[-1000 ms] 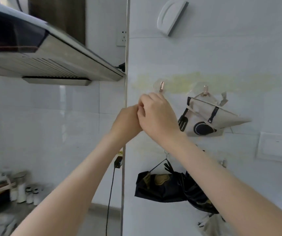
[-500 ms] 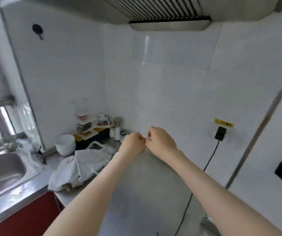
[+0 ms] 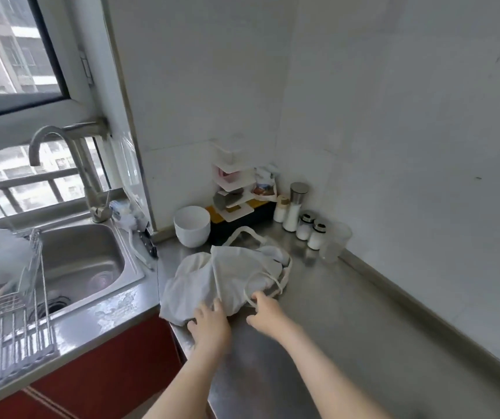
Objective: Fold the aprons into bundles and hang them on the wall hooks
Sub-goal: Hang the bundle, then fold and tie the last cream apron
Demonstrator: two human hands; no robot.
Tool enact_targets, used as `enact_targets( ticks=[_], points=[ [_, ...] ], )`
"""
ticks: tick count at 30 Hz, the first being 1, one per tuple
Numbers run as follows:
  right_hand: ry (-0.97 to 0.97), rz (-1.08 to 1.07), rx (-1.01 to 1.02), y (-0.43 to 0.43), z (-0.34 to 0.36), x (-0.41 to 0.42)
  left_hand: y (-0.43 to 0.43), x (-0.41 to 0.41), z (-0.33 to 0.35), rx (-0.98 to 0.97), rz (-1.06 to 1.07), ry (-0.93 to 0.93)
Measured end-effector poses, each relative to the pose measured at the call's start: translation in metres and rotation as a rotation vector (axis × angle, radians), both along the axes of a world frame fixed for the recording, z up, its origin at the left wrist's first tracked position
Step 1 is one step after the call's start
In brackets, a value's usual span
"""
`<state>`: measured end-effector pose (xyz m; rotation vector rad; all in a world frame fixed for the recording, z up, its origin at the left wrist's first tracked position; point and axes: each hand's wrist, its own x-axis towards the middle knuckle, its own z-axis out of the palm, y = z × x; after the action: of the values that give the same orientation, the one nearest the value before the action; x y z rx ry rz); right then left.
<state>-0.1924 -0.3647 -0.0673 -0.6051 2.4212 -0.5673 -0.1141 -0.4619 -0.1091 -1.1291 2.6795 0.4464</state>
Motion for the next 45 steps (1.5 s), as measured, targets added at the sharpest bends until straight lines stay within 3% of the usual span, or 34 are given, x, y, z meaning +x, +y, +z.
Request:
enact_targets(
  ticks=[5,10,14,17,20,22,25,29,33,35,38,42,45],
  points=[
    [-0.121,0.021,-0.084,-0.020,-0.043,0.005,-0.024,-0.014,-0.039,-0.227,-0.106,0.010],
    [-0.318,-0.217,-0.261,0.000,-0.042,0.001,-0.019,-0.034,-0.030,-0.161,-0.031,0.051],
    [-0.311,-0.223,-0.282,0.029,-0.021,-0.001,-0.034,-0.013,-0.034,-0.145,0.088,-0.009],
    [-0.311,-0.223,-0.256,0.045,-0.019,-0.004,-0.047,-0.004,-0.038,-0.149,-0.088,-0.109],
    [-0.474,-0.331,-0.303,0.048,-0.024,0.008,-0.032,-0.014,-0.026,-0.101,-0.427,-0.126],
    [-0.632,-0.441,-0.358,0.047,-0.022,0.015,-0.011,-0.023,-0.012,0.007,-0.564,0.019],
    [-0.775,-0.620,-0.545,0.047,-0.009,0.018,0.017,-0.033,0.028,0.444,-0.504,0.305],
    [-0.668,-0.659,-0.811,0.085,0.037,0.015,0.049,-0.032,0.100,0.983,-0.440,0.341],
    [-0.421,-0.620,-0.854,0.161,0.113,0.044,0.101,-0.013,0.176,1.218,-0.449,0.369],
    [-0.304,-0.615,-0.914,0.203,0.148,0.068,0.139,0.001,0.209,1.117,-0.490,0.536],
    [-0.119,-0.592,-0.949,0.274,0.199,0.118,0.204,0.027,0.247,0.650,-0.619,0.799],
    [0.076,-0.589,-0.924,0.375,0.241,0.193,0.294,0.067,0.289,0.068,-1.060,0.622],
    [0.144,-0.600,-0.852,0.446,0.251,0.251,0.356,0.119,0.317,-0.037,-1.234,0.368]
  ],
)
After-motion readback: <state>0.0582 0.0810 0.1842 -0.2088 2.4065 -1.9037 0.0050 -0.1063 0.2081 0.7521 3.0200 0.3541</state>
